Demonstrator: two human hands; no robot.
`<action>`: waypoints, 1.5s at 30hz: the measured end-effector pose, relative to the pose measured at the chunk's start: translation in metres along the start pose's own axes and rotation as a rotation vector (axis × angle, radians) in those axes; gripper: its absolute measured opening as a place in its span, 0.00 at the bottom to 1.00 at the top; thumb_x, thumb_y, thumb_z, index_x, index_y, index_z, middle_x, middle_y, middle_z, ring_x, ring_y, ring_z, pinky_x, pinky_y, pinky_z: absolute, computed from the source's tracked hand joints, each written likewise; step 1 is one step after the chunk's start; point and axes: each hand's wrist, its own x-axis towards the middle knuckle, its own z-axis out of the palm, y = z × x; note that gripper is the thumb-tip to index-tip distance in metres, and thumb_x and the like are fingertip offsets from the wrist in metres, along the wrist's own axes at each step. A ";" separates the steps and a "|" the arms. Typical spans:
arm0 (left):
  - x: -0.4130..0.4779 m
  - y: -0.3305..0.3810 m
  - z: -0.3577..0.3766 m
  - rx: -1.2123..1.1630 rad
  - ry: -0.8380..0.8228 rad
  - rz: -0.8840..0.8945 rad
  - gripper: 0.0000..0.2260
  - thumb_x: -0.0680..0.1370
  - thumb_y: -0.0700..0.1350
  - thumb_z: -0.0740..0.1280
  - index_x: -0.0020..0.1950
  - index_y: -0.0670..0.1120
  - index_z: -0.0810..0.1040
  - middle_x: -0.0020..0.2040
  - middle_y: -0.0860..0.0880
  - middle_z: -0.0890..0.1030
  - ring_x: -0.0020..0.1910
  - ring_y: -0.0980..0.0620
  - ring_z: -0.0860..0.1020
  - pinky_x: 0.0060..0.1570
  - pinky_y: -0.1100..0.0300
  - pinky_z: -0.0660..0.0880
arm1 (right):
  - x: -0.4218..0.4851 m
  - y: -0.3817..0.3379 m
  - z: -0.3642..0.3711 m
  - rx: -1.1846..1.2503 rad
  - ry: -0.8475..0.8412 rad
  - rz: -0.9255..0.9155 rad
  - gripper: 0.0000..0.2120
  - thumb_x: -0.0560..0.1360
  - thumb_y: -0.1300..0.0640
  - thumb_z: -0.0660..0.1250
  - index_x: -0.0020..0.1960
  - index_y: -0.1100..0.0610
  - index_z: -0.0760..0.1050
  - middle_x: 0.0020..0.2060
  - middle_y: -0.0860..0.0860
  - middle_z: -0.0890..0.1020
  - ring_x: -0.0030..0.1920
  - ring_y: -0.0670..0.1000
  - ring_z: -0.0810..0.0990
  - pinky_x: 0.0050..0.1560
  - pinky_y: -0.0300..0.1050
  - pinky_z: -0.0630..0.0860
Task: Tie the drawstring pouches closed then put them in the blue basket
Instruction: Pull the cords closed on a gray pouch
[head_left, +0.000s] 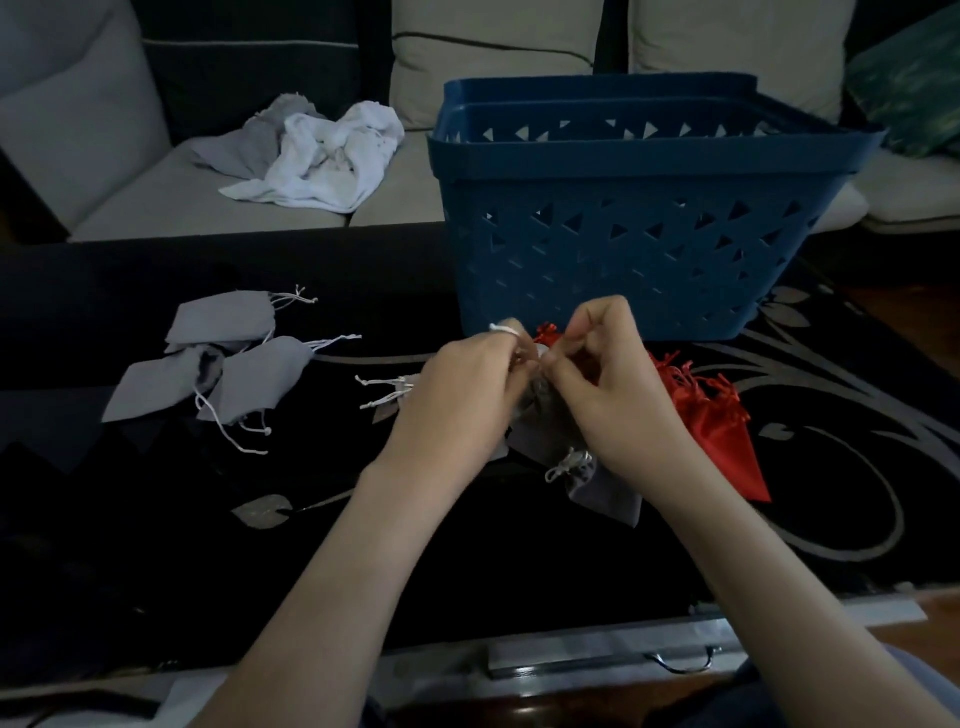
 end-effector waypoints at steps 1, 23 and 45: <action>-0.001 0.001 0.001 0.019 0.002 0.003 0.05 0.78 0.44 0.65 0.49 0.43 0.75 0.42 0.45 0.81 0.41 0.44 0.80 0.43 0.49 0.75 | 0.000 0.000 0.000 0.013 0.005 0.013 0.11 0.77 0.64 0.64 0.47 0.52 0.64 0.37 0.56 0.77 0.32 0.46 0.71 0.35 0.37 0.69; -0.010 0.006 0.001 -0.201 0.223 0.080 0.03 0.76 0.51 0.62 0.47 0.53 0.72 0.43 0.50 0.82 0.43 0.54 0.80 0.40 0.55 0.75 | 0.000 -0.012 -0.005 0.700 0.047 0.317 0.02 0.74 0.66 0.67 0.45 0.61 0.75 0.33 0.53 0.81 0.30 0.46 0.80 0.30 0.36 0.75; 0.003 0.014 -0.009 -0.938 -0.034 -0.386 0.02 0.74 0.34 0.69 0.43 0.35 0.80 0.33 0.52 0.82 0.31 0.61 0.77 0.33 0.70 0.71 | 0.012 -0.007 -0.012 1.087 0.124 0.317 0.10 0.80 0.66 0.55 0.42 0.58 0.67 0.31 0.52 0.77 0.39 0.50 0.82 0.46 0.49 0.80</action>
